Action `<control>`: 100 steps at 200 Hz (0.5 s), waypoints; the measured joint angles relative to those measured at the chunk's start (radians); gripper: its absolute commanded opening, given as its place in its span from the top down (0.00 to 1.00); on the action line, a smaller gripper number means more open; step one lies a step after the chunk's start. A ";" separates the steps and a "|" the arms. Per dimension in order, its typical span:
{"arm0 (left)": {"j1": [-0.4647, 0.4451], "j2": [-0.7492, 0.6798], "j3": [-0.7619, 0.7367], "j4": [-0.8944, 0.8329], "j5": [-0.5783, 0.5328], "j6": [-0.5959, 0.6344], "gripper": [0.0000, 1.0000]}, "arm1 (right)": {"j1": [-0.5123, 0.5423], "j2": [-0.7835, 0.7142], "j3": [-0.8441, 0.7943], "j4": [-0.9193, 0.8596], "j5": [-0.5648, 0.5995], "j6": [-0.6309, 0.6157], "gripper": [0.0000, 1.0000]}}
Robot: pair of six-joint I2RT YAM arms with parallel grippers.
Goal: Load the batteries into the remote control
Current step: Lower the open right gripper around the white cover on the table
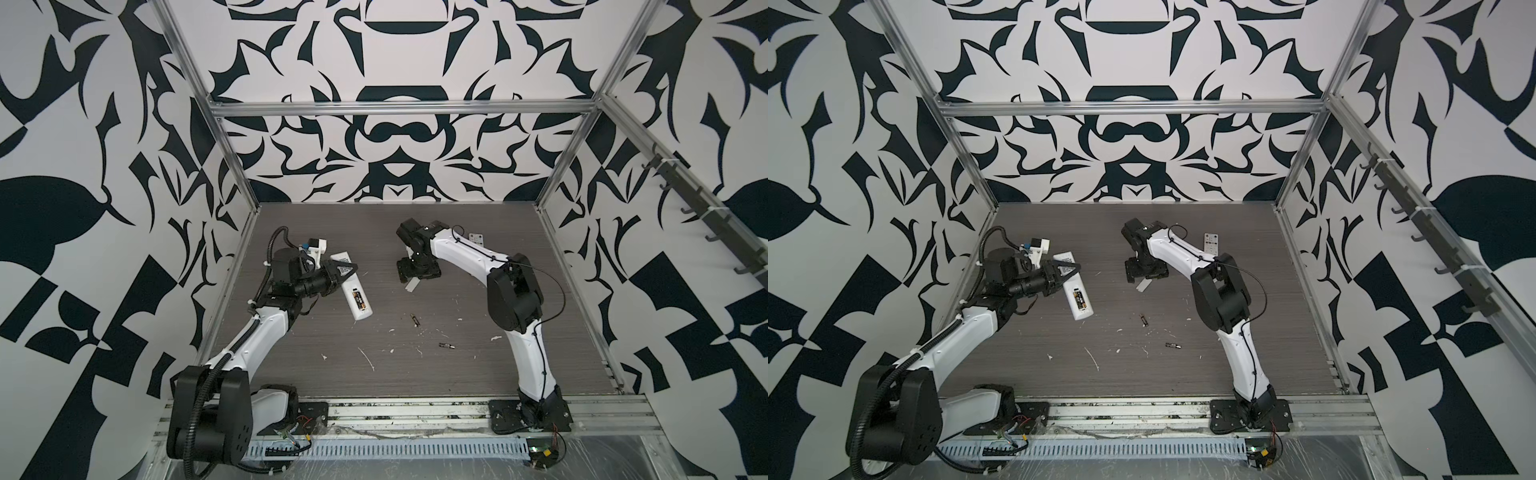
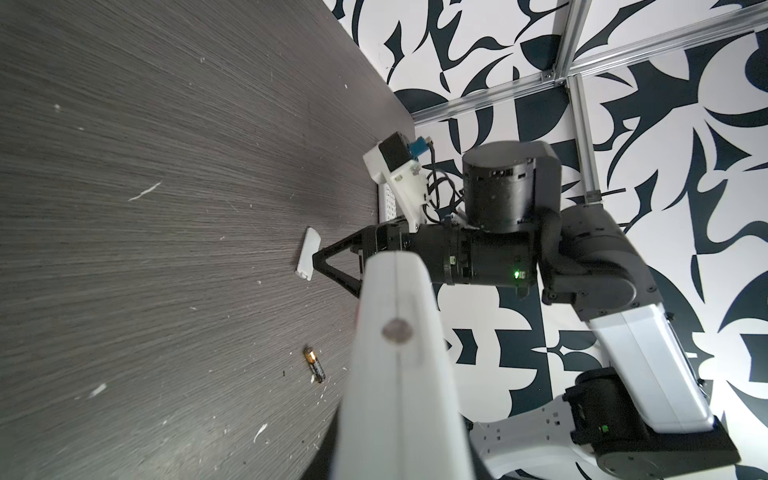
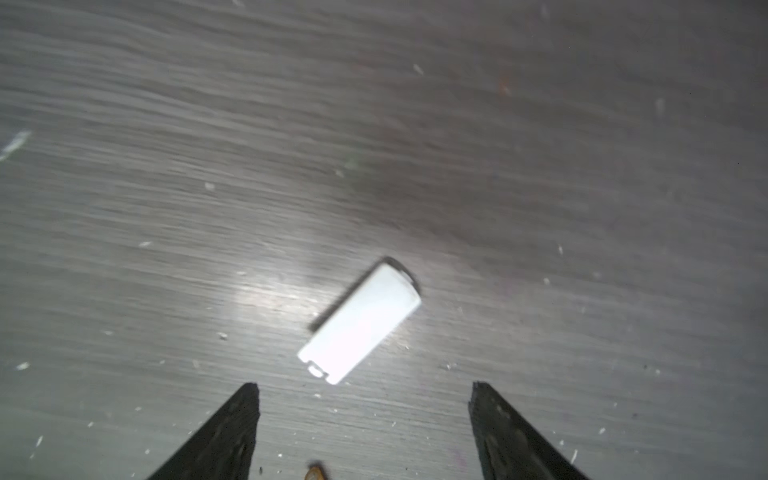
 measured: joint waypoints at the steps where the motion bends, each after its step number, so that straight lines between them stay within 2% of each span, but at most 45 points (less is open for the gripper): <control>1: 0.000 0.000 0.000 0.000 0.000 0.000 1.00 | 0.000 0.004 0.007 -0.002 -0.001 -0.005 0.17; 21: 0.000 0.000 0.000 -0.008 0.000 0.003 1.00 | -0.004 0.103 0.177 -0.028 -0.031 -0.098 0.17; 42: 0.000 -0.002 0.000 -0.033 -0.001 0.006 1.00 | -0.010 0.173 0.259 -0.053 -0.078 -0.164 0.18; 77: 0.000 -0.028 0.000 -0.069 -0.012 0.006 1.00 | -0.012 0.248 0.286 -0.089 -0.121 -0.217 0.18; 100: 0.000 -0.042 0.000 -0.083 -0.016 0.007 1.00 | -0.013 0.248 0.288 -0.091 -0.134 -0.234 0.18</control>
